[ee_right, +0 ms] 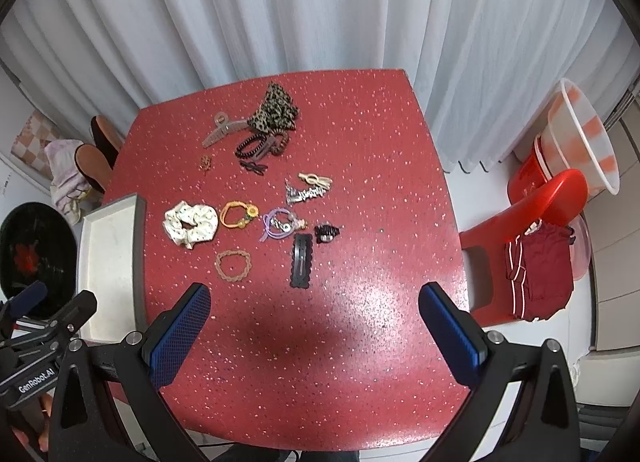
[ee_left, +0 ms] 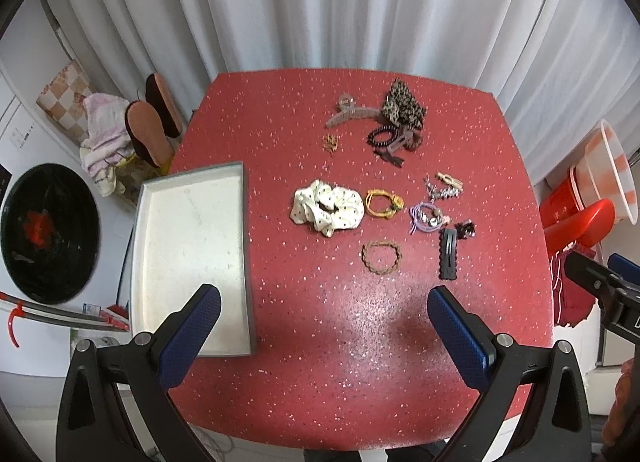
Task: Organize jewelry
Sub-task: 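Grasp the braided tan hair tie with the left tool while the right tool grasps the black claw clip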
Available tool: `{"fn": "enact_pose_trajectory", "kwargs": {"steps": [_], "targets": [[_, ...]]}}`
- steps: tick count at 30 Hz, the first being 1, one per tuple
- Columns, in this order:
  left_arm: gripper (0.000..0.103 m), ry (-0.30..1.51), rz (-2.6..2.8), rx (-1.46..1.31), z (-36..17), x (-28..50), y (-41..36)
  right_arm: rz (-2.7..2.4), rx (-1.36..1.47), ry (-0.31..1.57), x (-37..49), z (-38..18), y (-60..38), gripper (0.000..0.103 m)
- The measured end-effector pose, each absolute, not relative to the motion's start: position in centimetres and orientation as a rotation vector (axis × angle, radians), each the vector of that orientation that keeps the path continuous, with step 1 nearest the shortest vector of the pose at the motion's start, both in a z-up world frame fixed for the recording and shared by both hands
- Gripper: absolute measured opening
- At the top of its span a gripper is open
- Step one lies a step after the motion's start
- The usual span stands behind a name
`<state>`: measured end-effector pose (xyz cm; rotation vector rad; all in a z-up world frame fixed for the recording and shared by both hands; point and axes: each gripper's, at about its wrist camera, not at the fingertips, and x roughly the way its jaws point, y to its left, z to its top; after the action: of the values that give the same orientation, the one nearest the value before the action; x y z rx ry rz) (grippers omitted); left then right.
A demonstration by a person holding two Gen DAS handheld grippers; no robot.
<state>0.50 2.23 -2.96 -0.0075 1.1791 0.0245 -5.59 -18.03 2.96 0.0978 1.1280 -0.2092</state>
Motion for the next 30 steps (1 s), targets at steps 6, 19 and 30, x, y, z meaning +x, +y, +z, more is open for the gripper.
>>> {"fn": "enact_pose_trajectory", "kwargs": {"steps": [6,19,30], "targets": [[0.103,1.229,0.031,-0.009,-6.1,1.0,2.1,-0.206,0.137,1.173,-5.4,0.2,-19.1,0.103],[0.103,1.317,0.02,-0.037,-15.0,3.7,0.1,-0.2,0.143,1.291,-2.9,-7.9,-22.8,0.103],[0.103,1.321,0.009,-0.051,-20.8,7.0,-2.4,-0.159,0.105,1.269,1.5,-12.4,-24.5,0.103]]}}
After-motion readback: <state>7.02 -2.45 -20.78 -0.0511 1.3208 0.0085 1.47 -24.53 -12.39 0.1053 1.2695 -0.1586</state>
